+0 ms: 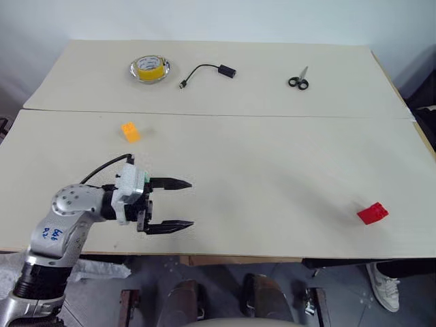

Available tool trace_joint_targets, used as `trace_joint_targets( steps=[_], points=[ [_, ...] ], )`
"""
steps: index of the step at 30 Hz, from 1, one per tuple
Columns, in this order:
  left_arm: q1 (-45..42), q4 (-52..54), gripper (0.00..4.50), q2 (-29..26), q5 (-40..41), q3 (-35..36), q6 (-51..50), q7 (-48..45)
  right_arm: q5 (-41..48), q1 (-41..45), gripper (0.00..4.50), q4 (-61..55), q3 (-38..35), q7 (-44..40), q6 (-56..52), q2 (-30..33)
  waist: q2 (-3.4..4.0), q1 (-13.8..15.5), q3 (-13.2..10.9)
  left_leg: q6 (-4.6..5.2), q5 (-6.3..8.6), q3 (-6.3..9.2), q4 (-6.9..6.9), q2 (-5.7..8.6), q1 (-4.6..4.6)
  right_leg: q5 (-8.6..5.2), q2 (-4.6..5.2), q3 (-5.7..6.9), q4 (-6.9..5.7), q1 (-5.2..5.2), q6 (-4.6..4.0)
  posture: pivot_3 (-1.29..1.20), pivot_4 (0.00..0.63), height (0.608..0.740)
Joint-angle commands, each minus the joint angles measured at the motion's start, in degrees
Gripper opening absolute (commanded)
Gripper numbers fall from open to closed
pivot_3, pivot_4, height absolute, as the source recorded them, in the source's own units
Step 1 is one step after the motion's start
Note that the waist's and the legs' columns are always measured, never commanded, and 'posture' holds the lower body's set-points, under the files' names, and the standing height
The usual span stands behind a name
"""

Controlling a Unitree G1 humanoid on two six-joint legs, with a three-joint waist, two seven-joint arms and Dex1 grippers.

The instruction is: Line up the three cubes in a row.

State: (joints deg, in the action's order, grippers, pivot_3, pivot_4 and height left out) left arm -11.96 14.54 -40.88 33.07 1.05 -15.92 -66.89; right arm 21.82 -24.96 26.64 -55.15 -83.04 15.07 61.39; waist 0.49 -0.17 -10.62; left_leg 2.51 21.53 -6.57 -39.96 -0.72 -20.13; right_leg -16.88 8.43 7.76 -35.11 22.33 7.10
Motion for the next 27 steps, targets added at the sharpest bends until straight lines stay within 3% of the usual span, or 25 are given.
trace_joint_targets(
  steps=[1,10,13,20,27],
  points=[
    [1.8,3.9,4.47,0.0,-0.8,-0.6,-0.6,1.3,0.3,3.1,4.50,-1.4,3.2,0.1,-0.5,2.8,0.04,-0.6,0.0,0.00,0.00,-0.03,0.00,-0.03,0.02,0.00,-0.01,-0.04,-0.01,0.01,0.00,0.00,0.150,0.740],
    [6.1,11.7,4.47,2.0,-0.2,-2.6,-2.8,5.8,-2.8,11.9,4.50,-5.3,21.0,-5.0,-9.6,12.4,0.11,-0.4,0.0,0.00,0.00,0.05,-0.09,-0.04,-0.01,0.00,0.08,-0.41,0.03,0.02,-0.02,0.00,0.150,0.740],
    [7.0,12.7,4.47,2.7,-1.1,-4.0,-2.4,6.2,-7.6,20.2,4.50,-2.3,31.0,-5.0,-5.9,15.0,0.11,0.0,0.0,0.00,0.00,0.04,-0.14,-0.03,-0.03,0.00,0.10,-0.40,0.05,0.03,-0.02,0.00,0.150,0.740],
    [6.7,13.3,4.47,4.1,-2.0,-5.8,-2.3,7.7,-16.0,42.7,4.50,9.1,47.6,-6.3,4.6,12.9,0.21,0.0,0.0,0.00,0.00,0.08,-0.21,0.00,-0.10,-0.01,0.10,-0.30,0.09,0.05,-0.04,0.00,0.150,0.740],
    [6.8,12.2,4.47,4.4,-3.0,-5.9,-1.4,7.9,-18.2,54.2,4.50,15.2,62.5,-9.5,14.2,12.0,0.30,0.1,-0.1,0.00,0.00,0.05,-0.21,-0.02,-0.12,-0.01,0.07,-0.11,-0.05,0.07,-0.04,0.00,0.150,0.740]
  ],
)
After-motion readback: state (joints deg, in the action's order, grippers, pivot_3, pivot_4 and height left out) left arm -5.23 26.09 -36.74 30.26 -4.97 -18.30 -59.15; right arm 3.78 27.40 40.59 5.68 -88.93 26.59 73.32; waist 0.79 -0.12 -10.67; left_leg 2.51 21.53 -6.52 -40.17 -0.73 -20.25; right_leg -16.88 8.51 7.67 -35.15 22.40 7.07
